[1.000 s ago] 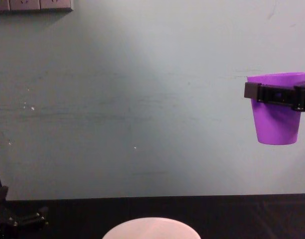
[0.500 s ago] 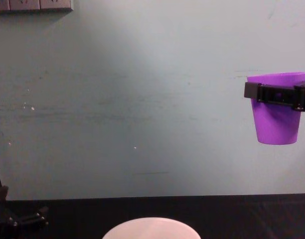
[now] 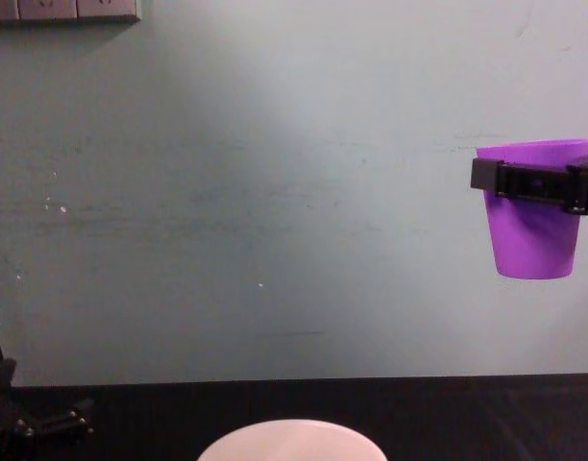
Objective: Pick up the cup and pour the mung beans from the cup into the bowl.
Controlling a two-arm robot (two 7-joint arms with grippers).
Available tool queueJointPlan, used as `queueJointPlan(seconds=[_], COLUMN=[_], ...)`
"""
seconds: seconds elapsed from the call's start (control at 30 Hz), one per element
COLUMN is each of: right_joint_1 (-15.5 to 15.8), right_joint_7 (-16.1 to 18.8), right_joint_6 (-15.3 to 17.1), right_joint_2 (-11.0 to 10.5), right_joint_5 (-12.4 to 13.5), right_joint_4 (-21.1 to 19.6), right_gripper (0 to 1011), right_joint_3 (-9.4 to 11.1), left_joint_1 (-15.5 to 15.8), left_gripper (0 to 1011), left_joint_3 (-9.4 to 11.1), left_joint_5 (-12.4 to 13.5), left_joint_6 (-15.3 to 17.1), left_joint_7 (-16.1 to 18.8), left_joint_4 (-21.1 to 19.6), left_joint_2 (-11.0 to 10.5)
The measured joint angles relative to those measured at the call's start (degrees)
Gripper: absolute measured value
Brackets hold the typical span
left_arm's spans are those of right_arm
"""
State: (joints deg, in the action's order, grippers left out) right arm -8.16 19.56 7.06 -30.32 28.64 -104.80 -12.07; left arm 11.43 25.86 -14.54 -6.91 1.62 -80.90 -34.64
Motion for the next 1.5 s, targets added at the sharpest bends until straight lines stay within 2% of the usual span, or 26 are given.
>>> queueJointPlan(seconds=[1.5], right_joint_1=[0.00], right_joint_7=[0.00], right_joint_6=[-0.01], right_joint_2=[0.00], right_joint_5=[0.00], right_joint_4=[0.00], right_gripper=[746], right_joint_3=[0.00], left_joint_1=[0.00], left_gripper=[1000], left_joint_3=[0.00], left_joint_5=[0.00], left_joint_6=[0.00], left_joint_7=[0.00], left_joint_4=[0.00], left_joint_2=[0.00])
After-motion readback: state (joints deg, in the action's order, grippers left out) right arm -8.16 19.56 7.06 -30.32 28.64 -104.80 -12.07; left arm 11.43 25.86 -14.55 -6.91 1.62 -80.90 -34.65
